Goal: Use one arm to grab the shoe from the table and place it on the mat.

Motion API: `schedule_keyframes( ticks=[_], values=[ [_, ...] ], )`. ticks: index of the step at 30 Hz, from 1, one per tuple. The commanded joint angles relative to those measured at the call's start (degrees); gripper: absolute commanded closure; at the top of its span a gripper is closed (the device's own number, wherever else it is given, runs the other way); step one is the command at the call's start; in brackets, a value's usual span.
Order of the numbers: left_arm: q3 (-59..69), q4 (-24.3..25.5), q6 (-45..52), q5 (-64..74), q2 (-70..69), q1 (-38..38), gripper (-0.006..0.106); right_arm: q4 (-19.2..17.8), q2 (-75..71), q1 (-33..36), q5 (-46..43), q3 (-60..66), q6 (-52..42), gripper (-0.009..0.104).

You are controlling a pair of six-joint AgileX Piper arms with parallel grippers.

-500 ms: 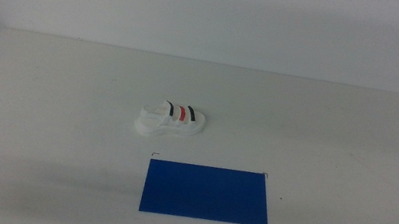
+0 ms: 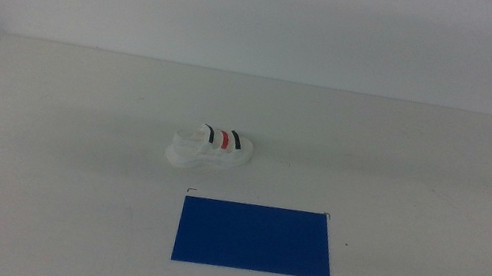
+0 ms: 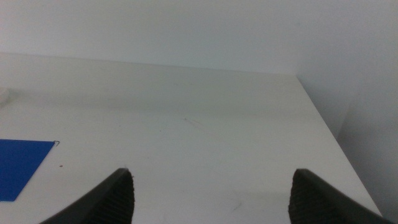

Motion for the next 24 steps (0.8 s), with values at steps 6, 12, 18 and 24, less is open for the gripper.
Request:
schedule_keyframes(
  ticks=[6, 12, 18, 24],
  values=[
    [-15.4, 4.4, -0.3, -2.7, 17.5, -8.2, 0.007, -0.5, -1.5, -0.1, -4.5, 0.3, -0.5, 0.031],
    [-27.0, 7.5, -0.3, -2.1, 31.0, -13.2, 0.007, -0.5, -1.5, -0.1, -4.5, 0.3, -0.5, 0.031],
    [-40.1, 7.5, -0.3, 7.0, 42.7, -14.8, 0.007, -0.5, -1.5, -0.1, -4.5, 0.3, -0.5, 0.031],
    [-50.1, 7.5, -0.3, 14.8, 51.4, -14.8, 0.007, -0.5, -1.5, -0.1, -4.5, 0.3, -0.5, 0.031]
  ],
)
